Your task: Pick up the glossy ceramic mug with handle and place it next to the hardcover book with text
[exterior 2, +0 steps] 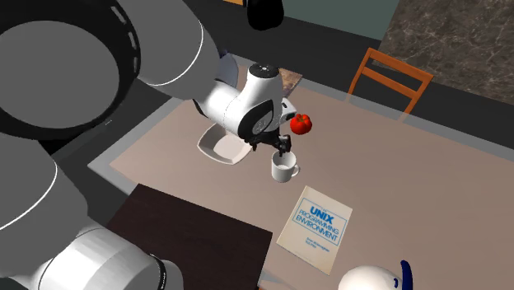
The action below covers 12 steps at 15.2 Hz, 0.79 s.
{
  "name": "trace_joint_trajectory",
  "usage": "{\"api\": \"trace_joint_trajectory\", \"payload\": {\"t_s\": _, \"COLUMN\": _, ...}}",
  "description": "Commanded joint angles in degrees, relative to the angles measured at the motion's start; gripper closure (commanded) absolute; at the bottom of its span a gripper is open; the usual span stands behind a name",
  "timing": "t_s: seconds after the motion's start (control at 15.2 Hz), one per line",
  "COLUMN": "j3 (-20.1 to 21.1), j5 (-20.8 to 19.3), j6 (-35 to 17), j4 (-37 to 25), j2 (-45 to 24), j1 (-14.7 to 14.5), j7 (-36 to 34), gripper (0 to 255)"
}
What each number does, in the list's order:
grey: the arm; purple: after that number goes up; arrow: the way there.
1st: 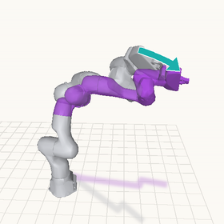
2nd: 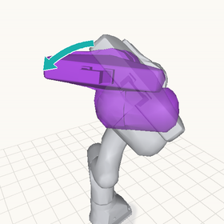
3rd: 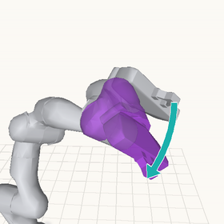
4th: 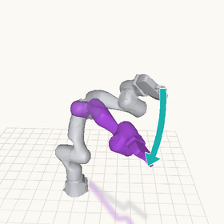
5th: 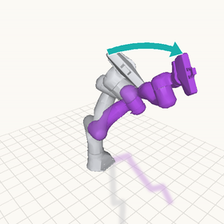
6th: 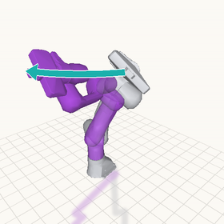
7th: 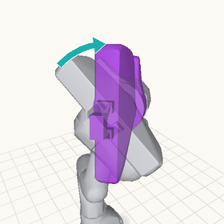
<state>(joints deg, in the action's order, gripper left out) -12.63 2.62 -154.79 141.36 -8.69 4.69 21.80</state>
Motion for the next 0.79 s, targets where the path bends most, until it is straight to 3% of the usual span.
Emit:
{"api": "trace_joint_trajectory", "payload": {"t_s": 0.0, "j3": 0.1, "j5": 1.2, "j6": -2.4, "j4": -2.6, "j2": -4.9, "j1": 0.9, "j7": 1.6, "gripper": 0}}
{"api": "trace_joint_trajectory", "payload": {"t_s": 0.73, "j3": 2.2, "j5": 4.2, "j6": -7.7, "j4": -4.5, "j2": -12.1, "j1": 2.8, "j7": 3.9, "gripper": 0}}
